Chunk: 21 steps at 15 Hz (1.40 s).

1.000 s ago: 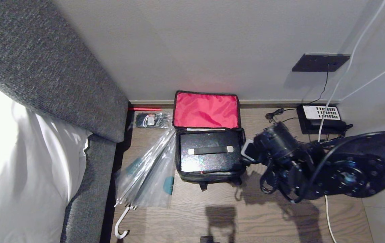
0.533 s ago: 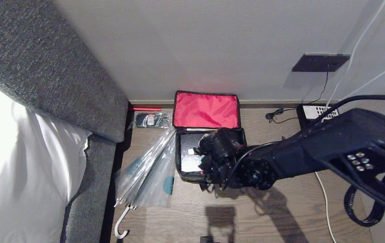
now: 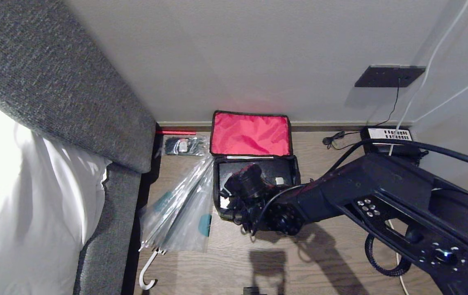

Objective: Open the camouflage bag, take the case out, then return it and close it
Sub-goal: Grip the handle

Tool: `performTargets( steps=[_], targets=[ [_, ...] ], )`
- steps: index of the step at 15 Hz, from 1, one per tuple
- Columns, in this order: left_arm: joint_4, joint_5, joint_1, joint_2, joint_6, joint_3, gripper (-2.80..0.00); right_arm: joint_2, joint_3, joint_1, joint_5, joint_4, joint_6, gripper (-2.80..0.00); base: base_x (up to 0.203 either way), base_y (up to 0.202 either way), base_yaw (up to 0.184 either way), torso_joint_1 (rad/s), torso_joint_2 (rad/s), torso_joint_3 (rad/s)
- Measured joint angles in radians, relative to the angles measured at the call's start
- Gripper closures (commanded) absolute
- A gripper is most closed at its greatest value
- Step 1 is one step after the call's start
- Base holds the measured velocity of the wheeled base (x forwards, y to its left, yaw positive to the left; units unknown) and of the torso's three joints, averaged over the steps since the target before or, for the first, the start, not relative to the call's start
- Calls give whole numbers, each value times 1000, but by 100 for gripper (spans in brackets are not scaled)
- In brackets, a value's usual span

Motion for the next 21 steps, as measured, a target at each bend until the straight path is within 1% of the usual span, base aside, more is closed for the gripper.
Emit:
performTargets(
  steps=[3, 4, 5, 6, 9, 10, 12, 13, 14, 16, 18, 21],
  targets=[
    [0, 0, 0, 0, 0, 0, 0, 35, -32, -8, -11, -85, -101, 0, 0, 0, 0, 0, 0, 0],
    [0, 0, 0, 0, 0, 0, 0, 42, -18, -15, -14, -132, -162, -280, 0, 0, 0, 0, 0, 0],
    [0, 0, 0, 0, 0, 0, 0, 49, -5, -19, -16, -177, -213, -280, 0, 0, 0, 0, 0, 0],
    [0, 0, 0, 0, 0, 0, 0, 59, 3, -21, -16, -213, -243, -280, 0, 0, 0, 0, 0, 0],
    [0, 0, 0, 0, 0, 0, 0, 86, 9, -24, -25, -217, -262, -280, 0, 0, 0, 0, 0, 0],
    [0, 0, 0, 0, 0, 0, 0, 94, 3, -24, -45, -219, -293, -280, 0, 0, 0, 0, 0, 0],
    [-1, 0, 0, 0, 0, 0, 0, 106, -3, -26, -109, -244, -409, -280, 0, 0, 0, 0, 0, 0],
    [-1, 0, 0, 0, 0, 0, 0, 113, -5, -31, -127, -260, -475, -280, 0, 0, 0, 0, 0, 0],
    [0, 0, 0, 0, 0, 0, 0, 120, -10, -32, -131, -269, -513, -280, 0, 0, 0, 0, 0, 0],
    [0, 0, 0, 0, 0, 0, 0, 133, -24, -34, -131, -273, -542, -280, 0, 0, 0, 0, 0, 0],
    [-1, 0, 0, 0, 0, 0, 0, 153, -57, -46, -136, -298, -609, -280, 0, 0, 0, 0, 0, 0],
    [-1, 0, 0, 0, 0, 0, 0, 199, -164, -62, -184, -336, -662, -280, 0, 0, 0, 0, 0, 0]
  ],
)
